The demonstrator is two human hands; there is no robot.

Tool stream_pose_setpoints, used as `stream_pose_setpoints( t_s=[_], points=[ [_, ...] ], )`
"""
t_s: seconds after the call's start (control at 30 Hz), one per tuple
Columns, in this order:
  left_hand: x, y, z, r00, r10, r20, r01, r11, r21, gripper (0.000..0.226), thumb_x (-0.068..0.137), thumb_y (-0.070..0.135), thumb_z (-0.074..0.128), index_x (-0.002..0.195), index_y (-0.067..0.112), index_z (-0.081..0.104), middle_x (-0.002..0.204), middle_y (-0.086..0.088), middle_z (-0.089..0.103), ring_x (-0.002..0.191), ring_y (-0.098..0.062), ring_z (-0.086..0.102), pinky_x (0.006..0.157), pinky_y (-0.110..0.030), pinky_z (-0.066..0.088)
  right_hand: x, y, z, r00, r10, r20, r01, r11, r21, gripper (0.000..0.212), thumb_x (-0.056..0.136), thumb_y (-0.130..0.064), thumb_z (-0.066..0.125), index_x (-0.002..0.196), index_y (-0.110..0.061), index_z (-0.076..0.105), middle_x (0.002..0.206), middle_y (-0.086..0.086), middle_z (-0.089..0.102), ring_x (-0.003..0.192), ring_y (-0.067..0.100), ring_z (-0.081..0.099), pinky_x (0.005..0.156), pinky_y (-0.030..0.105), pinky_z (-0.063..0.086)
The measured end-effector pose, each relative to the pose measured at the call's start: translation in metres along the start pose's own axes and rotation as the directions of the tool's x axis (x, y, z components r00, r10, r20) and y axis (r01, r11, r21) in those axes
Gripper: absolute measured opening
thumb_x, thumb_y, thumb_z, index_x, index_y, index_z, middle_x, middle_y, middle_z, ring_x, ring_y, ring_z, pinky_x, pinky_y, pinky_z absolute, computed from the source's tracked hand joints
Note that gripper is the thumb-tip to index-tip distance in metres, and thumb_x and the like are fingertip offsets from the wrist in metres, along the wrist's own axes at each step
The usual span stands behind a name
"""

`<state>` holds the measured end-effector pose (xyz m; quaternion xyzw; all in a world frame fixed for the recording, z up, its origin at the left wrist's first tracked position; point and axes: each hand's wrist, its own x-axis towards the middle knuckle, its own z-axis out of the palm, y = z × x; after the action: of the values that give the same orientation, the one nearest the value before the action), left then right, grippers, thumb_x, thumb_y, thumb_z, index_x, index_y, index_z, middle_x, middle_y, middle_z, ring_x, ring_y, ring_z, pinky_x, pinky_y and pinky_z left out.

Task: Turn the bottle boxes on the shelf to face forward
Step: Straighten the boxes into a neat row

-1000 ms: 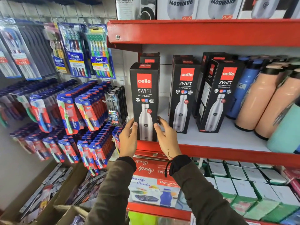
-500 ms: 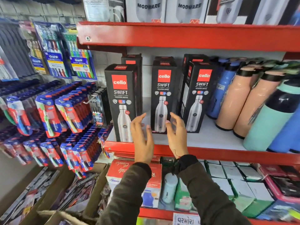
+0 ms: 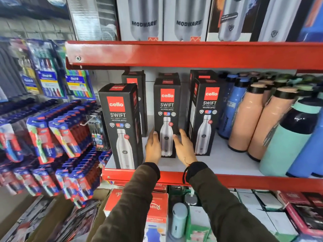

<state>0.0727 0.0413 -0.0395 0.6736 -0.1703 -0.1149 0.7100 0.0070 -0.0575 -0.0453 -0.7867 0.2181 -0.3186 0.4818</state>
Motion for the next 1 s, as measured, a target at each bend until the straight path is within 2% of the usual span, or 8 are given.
stream_pose_setpoints(
  t_s=[0.2, 0.3, 0.4, 0.57, 0.7, 0.77, 0.87, 1.0],
  points=[
    [-0.004, -0.004, -0.006, 0.999, 0.038, -0.002, -0.038, 0.999, 0.02, 0.048, 0.108, 0.036, 0.035, 0.152, 0.019, 0.042, 0.158, 0.0, 0.044, 0.148, -0.016, 0.037, 0.11, -0.019, 0.022, -0.009, 0.004, 0.001, 0.999, -0.036, -0.04, 0.036, 0.999, 0.01, 0.049, 0.103, -0.027, 0.048, 0.15, -0.015, 0.036, 0.143, 0.002, 0.051, 0.13, 0.016, 0.048, 0.097, 0.014, 0.029],
    [-0.014, -0.005, -0.009, 0.998, 0.054, 0.008, -0.054, 0.999, 0.006, 0.047, 0.108, 0.036, 0.036, 0.152, 0.02, 0.043, 0.155, 0.003, 0.046, 0.143, -0.011, 0.04, 0.11, -0.019, 0.024, -0.019, 0.004, -0.002, 0.998, -0.048, -0.045, 0.049, 0.999, 0.021, 0.049, 0.103, -0.026, 0.049, 0.149, -0.015, 0.038, 0.129, -0.009, 0.048, 0.122, 0.005, 0.045, 0.088, 0.0, 0.025],
    [-0.027, -0.007, -0.012, 0.996, 0.086, 0.004, -0.086, 0.996, 0.003, 0.046, 0.107, 0.035, 0.037, 0.15, 0.021, 0.045, 0.146, 0.009, 0.05, 0.13, 0.001, 0.039, 0.108, -0.018, 0.024, -0.031, 0.004, -0.005, 0.996, -0.065, -0.054, 0.066, 0.997, 0.027, 0.048, 0.103, -0.024, 0.05, 0.148, -0.014, 0.039, 0.128, -0.012, 0.045, 0.121, 0.0, 0.041, 0.083, -0.01, 0.023],
    [-0.048, -0.011, -0.02, 0.995, 0.103, -0.006, -0.102, 0.994, 0.043, 0.043, 0.106, 0.038, 0.04, 0.146, 0.028, 0.051, 0.127, 0.022, 0.052, 0.125, 0.002, 0.043, 0.106, -0.019, 0.027, -0.055, 0.0, -0.014, 0.995, -0.088, -0.056, 0.092, 0.993, 0.07, 0.046, 0.102, -0.023, 0.052, 0.146, -0.014, 0.043, 0.127, -0.016, 0.048, 0.119, -0.002, 0.047, 0.079, -0.011, 0.028],
    [-0.062, -0.01, -0.024, 0.992, 0.127, -0.001, -0.127, 0.99, 0.064, 0.043, 0.106, 0.038, 0.04, 0.146, 0.026, 0.05, 0.135, 0.015, 0.055, 0.125, 0.001, 0.045, 0.104, -0.017, 0.029, -0.071, -0.001, -0.018, 0.992, -0.113, -0.056, 0.117, 0.99, 0.078, 0.044, 0.102, -0.023, 0.052, 0.145, -0.018, 0.044, 0.118, -0.041, 0.042, 0.103, -0.037, 0.039, 0.081, -0.011, 0.027],
    [-0.068, -0.01, -0.026, 0.991, 0.137, 0.005, -0.137, 0.987, 0.08, 0.044, 0.106, 0.04, 0.04, 0.147, 0.028, 0.05, 0.132, 0.018, 0.054, 0.124, 0.003, 0.045, 0.104, -0.017, 0.029, -0.076, 0.0, -0.019, 0.993, -0.103, -0.055, 0.107, 0.992, 0.073, 0.044, 0.102, -0.024, 0.051, 0.145, -0.021, 0.044, 0.116, -0.044, 0.039, 0.103, -0.038, 0.038, 0.082, -0.01, 0.028],
    [-0.074, -0.01, -0.028, 0.989, 0.146, 0.001, -0.145, 0.984, 0.106, 0.044, 0.106, 0.042, 0.039, 0.147, 0.029, 0.049, 0.127, 0.021, 0.052, 0.123, 0.003, 0.044, 0.102, -0.018, 0.03, -0.081, 0.0, -0.02, 0.993, -0.104, -0.053, 0.107, 0.993, 0.051, 0.044, 0.102, -0.028, 0.05, 0.146, -0.024, 0.043, 0.115, -0.045, 0.039, 0.106, -0.029, 0.041, 0.084, -0.01, 0.027],
    [-0.077, -0.009, -0.029, 0.988, 0.153, 0.007, -0.152, 0.982, 0.113, 0.045, 0.106, 0.041, 0.039, 0.148, 0.026, 0.049, 0.14, 0.01, 0.056, 0.124, 0.0, 0.045, 0.105, -0.02, 0.03, -0.083, 0.0, -0.022, 0.992, -0.116, -0.054, 0.119, 0.992, 0.048, 0.044, 0.101, -0.03, 0.05, 0.145, -0.025, 0.044, 0.117, -0.041, 0.042, 0.103, -0.038, 0.038, 0.084, -0.01, 0.028]
  ],
)
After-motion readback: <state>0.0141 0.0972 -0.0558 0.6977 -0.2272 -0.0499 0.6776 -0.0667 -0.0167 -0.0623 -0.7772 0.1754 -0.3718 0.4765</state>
